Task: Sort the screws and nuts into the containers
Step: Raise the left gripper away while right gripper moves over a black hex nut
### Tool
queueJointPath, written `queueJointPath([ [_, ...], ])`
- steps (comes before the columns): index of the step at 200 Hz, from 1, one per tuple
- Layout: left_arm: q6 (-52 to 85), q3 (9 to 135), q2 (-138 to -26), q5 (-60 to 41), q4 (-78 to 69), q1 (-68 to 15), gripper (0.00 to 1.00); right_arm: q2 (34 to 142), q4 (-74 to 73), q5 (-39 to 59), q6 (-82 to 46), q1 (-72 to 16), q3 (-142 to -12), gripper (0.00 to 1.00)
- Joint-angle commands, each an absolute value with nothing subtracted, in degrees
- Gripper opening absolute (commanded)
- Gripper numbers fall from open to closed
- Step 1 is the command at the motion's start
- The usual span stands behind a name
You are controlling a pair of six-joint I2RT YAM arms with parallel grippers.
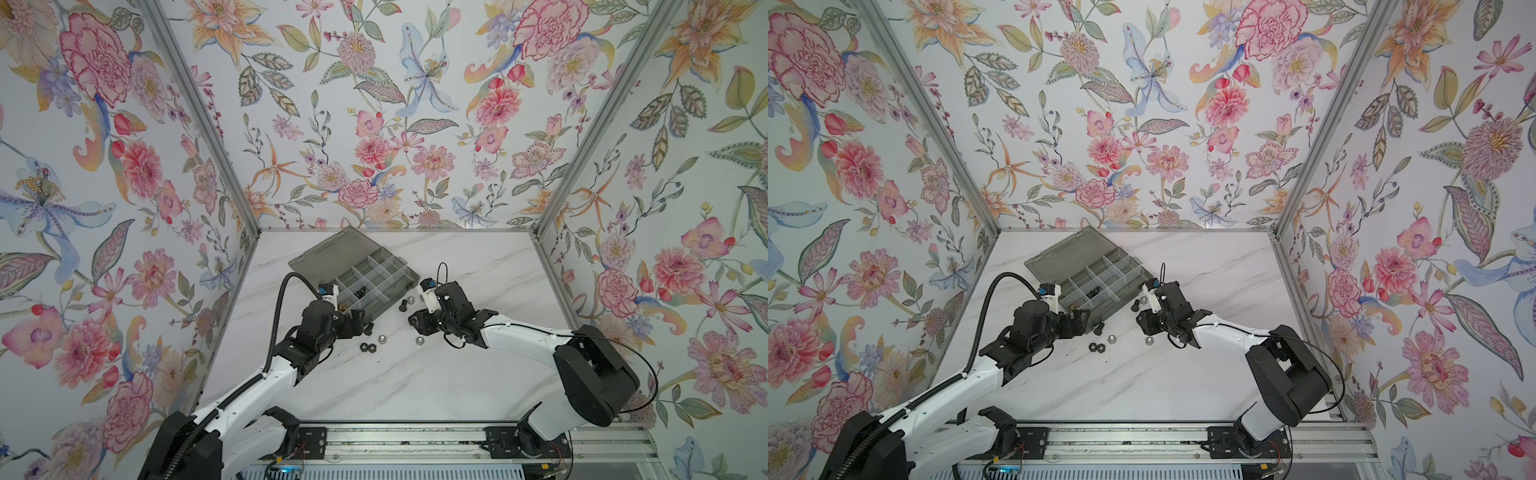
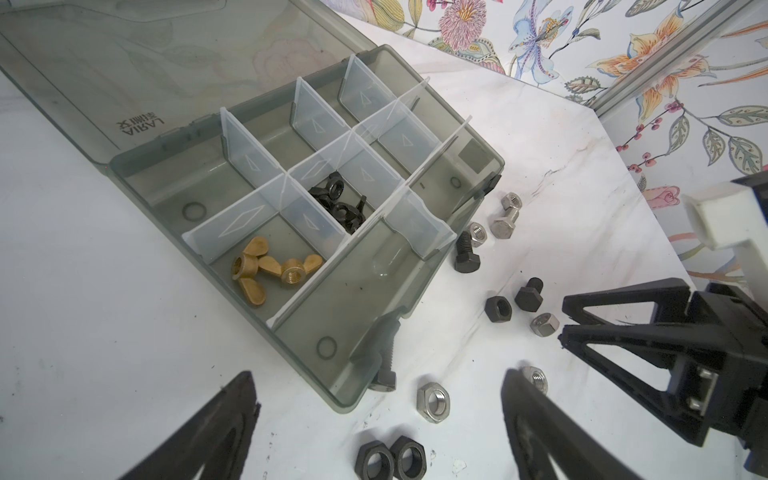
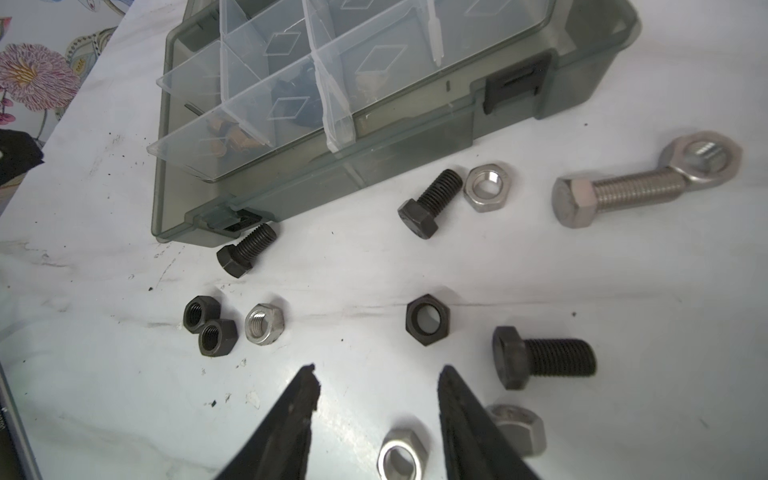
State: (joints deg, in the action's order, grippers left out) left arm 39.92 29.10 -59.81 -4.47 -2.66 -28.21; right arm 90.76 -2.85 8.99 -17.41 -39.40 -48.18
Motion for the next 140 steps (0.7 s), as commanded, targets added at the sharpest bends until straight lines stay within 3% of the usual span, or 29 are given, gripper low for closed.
queueJointPath([
  [1,40.34,28.15,-59.14,-4.73,-2.42,-28.48,0.95,93.12,-1.36,5.79,-18.67,-40.47,-50.49,0.50],
  [140,40.54,27.40,-59.02,-5.16,-2.26,-28.21,0.99,101.80,-0.39,2.04,-19.30,-41.03,-54.28,0.48],
])
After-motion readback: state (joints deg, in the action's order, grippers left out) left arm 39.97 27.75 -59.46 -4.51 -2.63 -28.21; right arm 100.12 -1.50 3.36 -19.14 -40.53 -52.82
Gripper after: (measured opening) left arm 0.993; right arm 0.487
